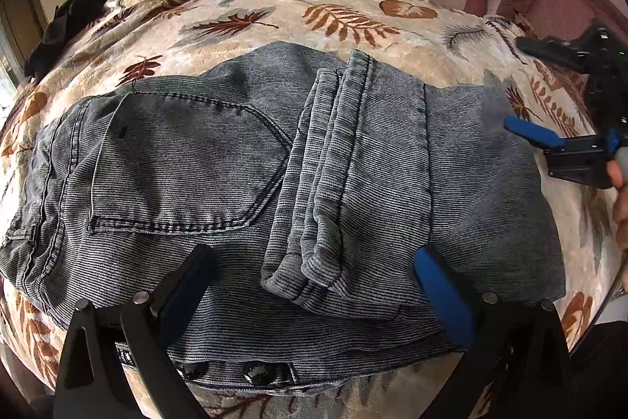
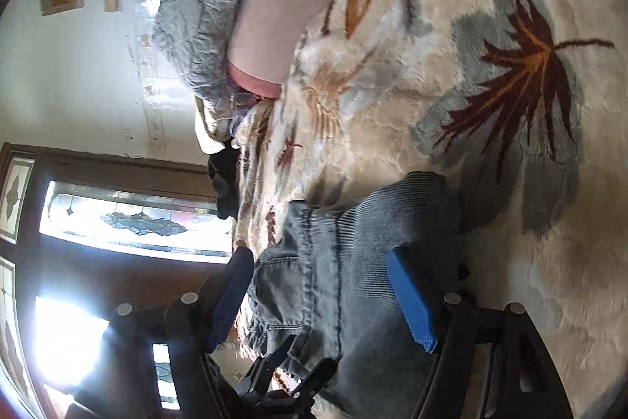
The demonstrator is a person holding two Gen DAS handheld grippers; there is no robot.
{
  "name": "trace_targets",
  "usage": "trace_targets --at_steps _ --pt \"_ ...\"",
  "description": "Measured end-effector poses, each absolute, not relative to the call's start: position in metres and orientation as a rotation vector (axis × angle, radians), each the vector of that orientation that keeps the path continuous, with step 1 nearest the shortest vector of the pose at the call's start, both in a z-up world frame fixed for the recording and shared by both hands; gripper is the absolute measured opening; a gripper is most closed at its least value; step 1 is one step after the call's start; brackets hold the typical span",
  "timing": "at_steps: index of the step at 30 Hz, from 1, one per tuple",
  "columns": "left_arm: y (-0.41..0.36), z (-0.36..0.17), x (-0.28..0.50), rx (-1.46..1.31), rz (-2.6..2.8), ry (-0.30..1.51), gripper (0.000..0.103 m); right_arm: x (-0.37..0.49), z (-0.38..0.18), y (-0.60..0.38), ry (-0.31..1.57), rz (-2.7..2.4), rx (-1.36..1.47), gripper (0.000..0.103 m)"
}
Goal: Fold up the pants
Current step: 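Carry the held leg hems over toward the waistband with both grippers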
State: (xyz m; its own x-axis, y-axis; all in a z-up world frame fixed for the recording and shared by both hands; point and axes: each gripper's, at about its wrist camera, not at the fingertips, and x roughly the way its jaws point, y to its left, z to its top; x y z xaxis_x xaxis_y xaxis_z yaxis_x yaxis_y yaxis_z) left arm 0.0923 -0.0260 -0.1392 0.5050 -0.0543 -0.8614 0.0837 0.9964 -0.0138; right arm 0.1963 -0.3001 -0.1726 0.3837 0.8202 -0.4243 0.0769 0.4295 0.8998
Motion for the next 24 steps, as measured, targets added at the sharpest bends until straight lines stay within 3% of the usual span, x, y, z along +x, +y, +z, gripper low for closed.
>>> trace_targets --at_steps 3,11,16,24 --pt "-0.026 -0.134 0.088 0.022 -0.094 1.039 0.101 0.206 -0.199 -0.302 1.11 0.581 1.09 0.074" --pt "0.008 -0.107 0.088 -0.082 -0.062 0.963 0.101 0.143 -0.148 -0.312 1.104 0.556 0.877 0.074" --pt "0.033 -0.122 0.102 -0.168 -0.029 1.017 0.101 0.085 -0.164 -0.318 1.18 0.465 0.897 0.074" --pt "0.024 -0.132 0.109 -0.132 -0.028 1.071 0.101 0.08 -0.178 -0.283 1.224 0.431 0.866 0.075"
